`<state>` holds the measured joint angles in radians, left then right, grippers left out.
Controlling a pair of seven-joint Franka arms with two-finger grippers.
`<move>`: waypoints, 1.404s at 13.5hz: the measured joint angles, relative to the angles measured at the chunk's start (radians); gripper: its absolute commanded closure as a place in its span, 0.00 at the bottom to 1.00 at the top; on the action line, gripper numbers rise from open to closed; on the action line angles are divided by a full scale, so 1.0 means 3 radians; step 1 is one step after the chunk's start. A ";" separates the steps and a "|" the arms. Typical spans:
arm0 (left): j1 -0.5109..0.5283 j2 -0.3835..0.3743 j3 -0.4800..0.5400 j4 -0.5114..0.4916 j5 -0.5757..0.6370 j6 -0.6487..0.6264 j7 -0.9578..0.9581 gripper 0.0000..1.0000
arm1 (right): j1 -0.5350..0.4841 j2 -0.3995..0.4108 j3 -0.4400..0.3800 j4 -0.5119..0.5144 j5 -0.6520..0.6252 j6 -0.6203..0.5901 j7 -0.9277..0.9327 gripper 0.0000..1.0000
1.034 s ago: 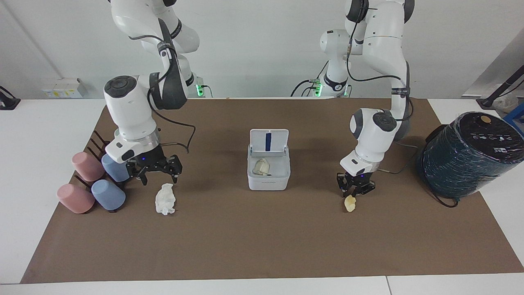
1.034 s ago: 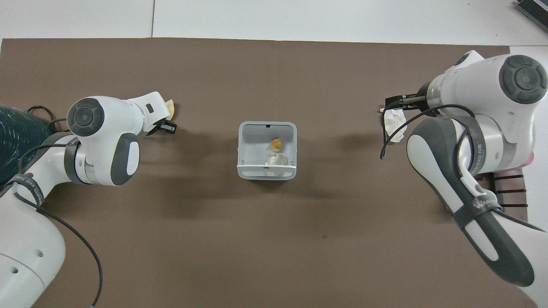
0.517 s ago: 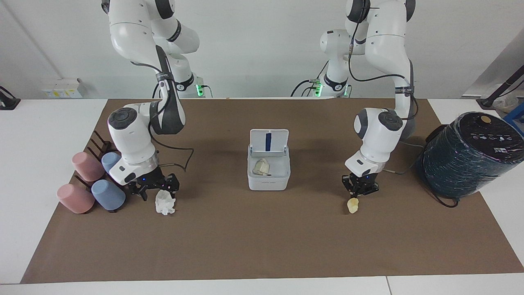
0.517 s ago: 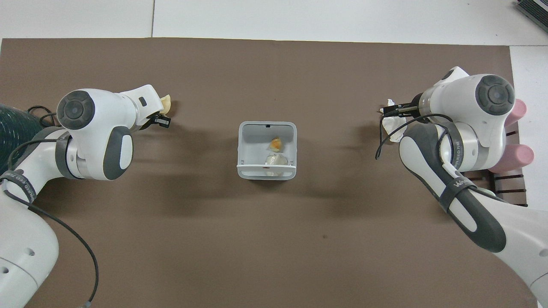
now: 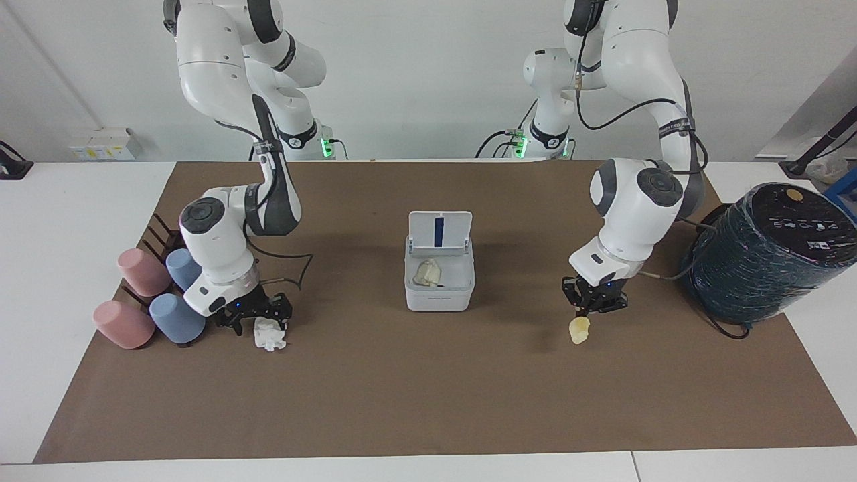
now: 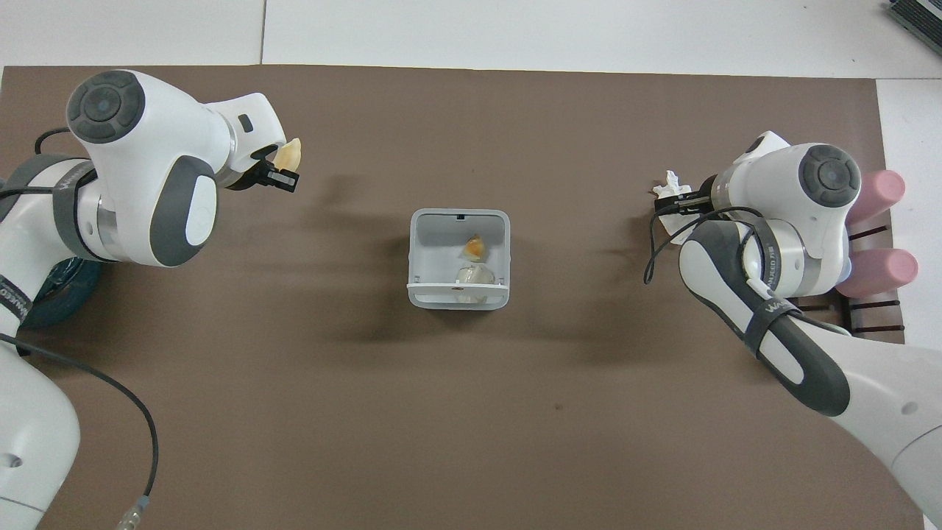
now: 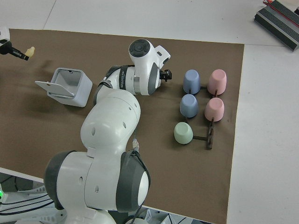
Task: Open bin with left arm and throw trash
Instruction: 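Carry the cream paper over the bin and release it with the left gripper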
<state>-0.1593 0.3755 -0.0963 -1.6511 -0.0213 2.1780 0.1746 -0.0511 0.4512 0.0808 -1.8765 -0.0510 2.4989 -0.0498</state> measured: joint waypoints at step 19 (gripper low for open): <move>-0.1199 -0.0198 -0.0027 0.0067 -0.0326 -0.0263 -0.1590 0.25 | 0.0061 -0.0644 0.0106 0.0027 0.0004 -0.0068 0.0095 1.00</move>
<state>-0.5191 0.3161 -0.1044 -1.6310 -0.1189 2.0991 -0.3023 -0.0328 0.2581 0.1127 -1.8684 -0.0500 2.4785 -0.0213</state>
